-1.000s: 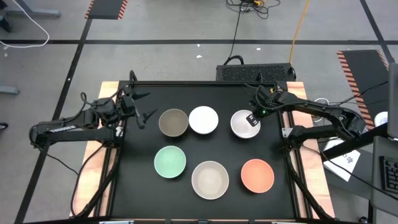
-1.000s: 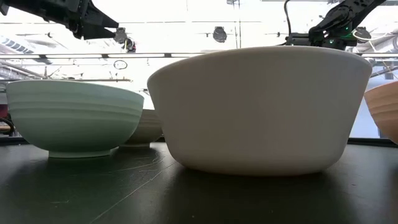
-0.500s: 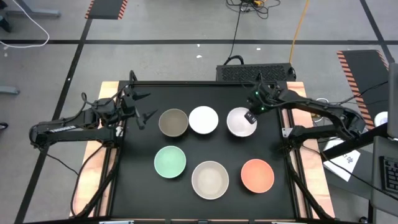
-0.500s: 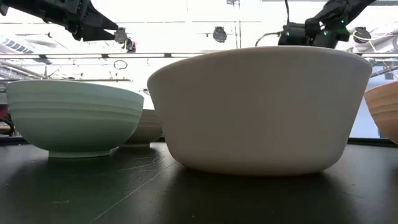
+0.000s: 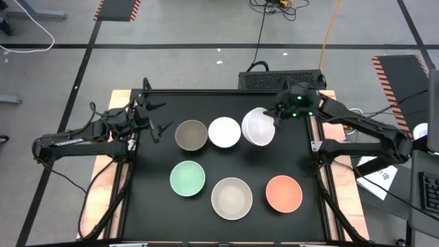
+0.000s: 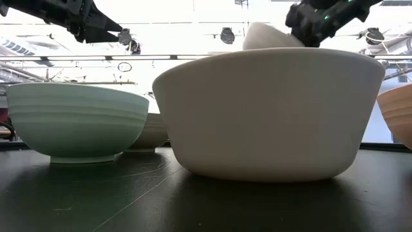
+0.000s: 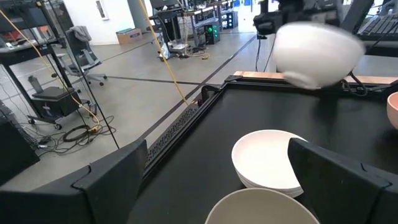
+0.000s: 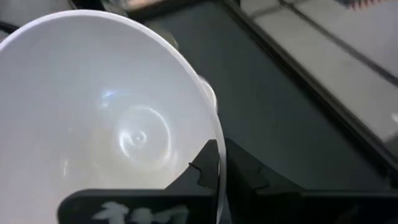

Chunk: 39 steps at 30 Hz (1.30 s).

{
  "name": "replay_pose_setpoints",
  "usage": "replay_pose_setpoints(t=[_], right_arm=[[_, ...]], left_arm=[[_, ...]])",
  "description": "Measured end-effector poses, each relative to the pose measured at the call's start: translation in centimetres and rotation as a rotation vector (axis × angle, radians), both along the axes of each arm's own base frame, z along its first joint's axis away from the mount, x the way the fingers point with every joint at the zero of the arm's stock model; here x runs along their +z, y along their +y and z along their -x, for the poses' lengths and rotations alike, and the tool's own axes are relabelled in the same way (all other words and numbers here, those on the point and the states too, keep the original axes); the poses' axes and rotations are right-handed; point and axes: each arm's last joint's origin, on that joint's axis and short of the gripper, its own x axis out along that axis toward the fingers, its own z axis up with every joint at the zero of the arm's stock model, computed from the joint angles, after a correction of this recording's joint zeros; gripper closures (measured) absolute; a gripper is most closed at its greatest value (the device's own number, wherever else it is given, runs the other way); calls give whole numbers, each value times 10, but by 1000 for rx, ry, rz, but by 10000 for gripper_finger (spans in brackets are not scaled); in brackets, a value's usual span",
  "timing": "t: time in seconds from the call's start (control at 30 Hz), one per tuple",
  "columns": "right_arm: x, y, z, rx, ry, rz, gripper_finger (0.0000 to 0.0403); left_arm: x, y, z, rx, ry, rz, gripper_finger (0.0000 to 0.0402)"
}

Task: Nest bowls inside each other
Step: Stack the top right white bowl on the top left white bowl

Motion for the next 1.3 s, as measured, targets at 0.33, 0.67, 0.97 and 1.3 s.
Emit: replay_pose_setpoints(t=[0.33, 0.67, 0.97, 1.3], right_arm=[[-5, 23, 35, 17, -108, 30, 402], [-20, 45, 62, 25, -200, 21, 402], [-28, 50, 58, 66, -309, -3, 403], [-32, 35, 7, 118, -287, -44, 403]], left_arm=[[-1, 0, 0, 0, 4, 3, 9], [-1, 0, 0, 1, 3, 5, 9], [0, 0, 0, 1, 1, 8, 9], [0, 0, 0, 2, -2, 12, 9]])
